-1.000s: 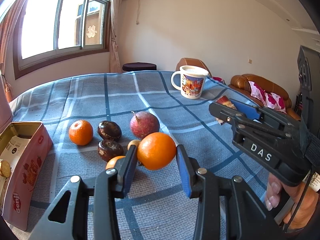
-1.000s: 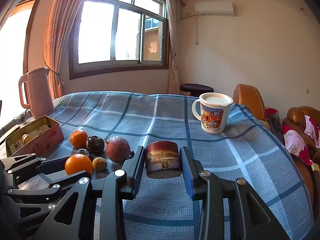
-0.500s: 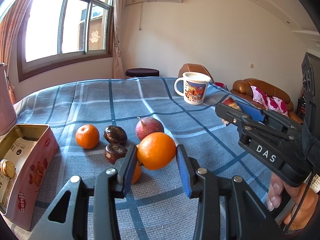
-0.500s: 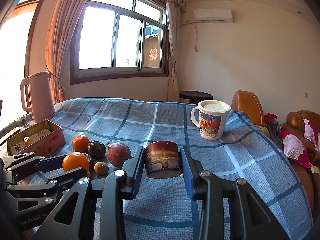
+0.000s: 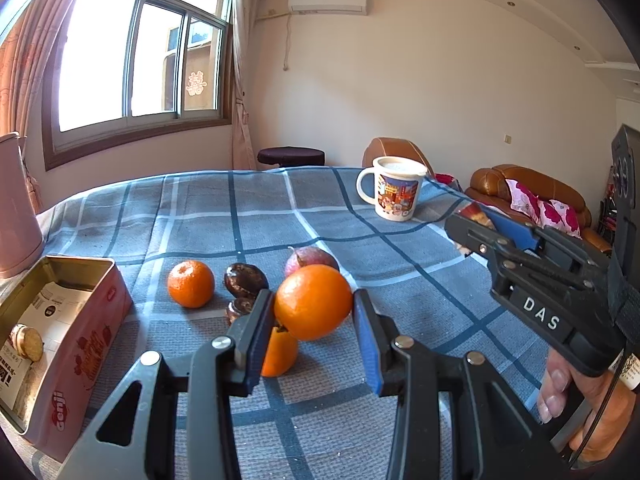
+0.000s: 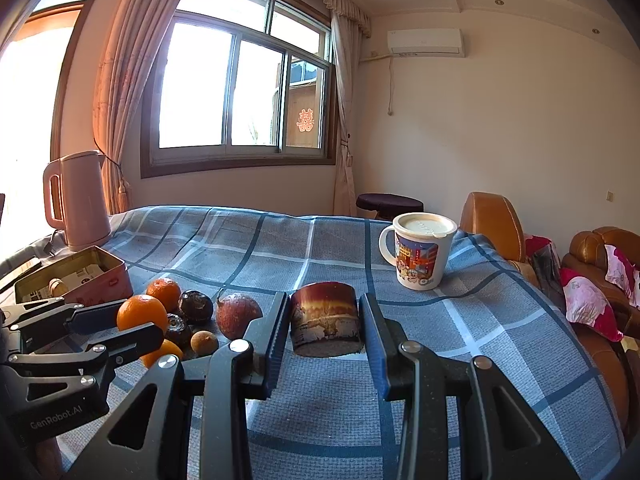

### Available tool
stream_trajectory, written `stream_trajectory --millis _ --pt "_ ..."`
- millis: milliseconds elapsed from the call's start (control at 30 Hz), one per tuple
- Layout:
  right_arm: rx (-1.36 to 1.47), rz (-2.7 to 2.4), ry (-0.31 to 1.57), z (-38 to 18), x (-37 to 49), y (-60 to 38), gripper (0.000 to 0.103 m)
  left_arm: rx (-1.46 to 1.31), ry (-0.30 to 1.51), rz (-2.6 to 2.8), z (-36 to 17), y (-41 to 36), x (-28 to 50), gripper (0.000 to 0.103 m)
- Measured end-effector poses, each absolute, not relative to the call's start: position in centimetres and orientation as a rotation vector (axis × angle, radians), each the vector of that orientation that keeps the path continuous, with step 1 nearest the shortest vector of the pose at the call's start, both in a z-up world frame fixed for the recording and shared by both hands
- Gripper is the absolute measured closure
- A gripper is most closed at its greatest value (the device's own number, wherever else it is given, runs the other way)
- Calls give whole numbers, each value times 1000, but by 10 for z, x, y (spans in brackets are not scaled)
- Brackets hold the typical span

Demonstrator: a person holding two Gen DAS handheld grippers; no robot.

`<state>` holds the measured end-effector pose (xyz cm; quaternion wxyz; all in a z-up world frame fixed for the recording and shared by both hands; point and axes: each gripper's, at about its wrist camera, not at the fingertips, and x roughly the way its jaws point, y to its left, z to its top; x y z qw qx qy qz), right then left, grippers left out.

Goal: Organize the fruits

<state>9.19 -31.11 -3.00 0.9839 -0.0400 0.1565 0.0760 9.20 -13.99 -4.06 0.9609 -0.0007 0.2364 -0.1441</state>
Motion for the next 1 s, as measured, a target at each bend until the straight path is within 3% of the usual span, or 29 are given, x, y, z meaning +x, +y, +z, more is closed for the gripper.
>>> stream_trajectory --millis 1000 --pt "-95 154 214 -25 73 -311 66 42 368 -219 -22 -129 75 62"
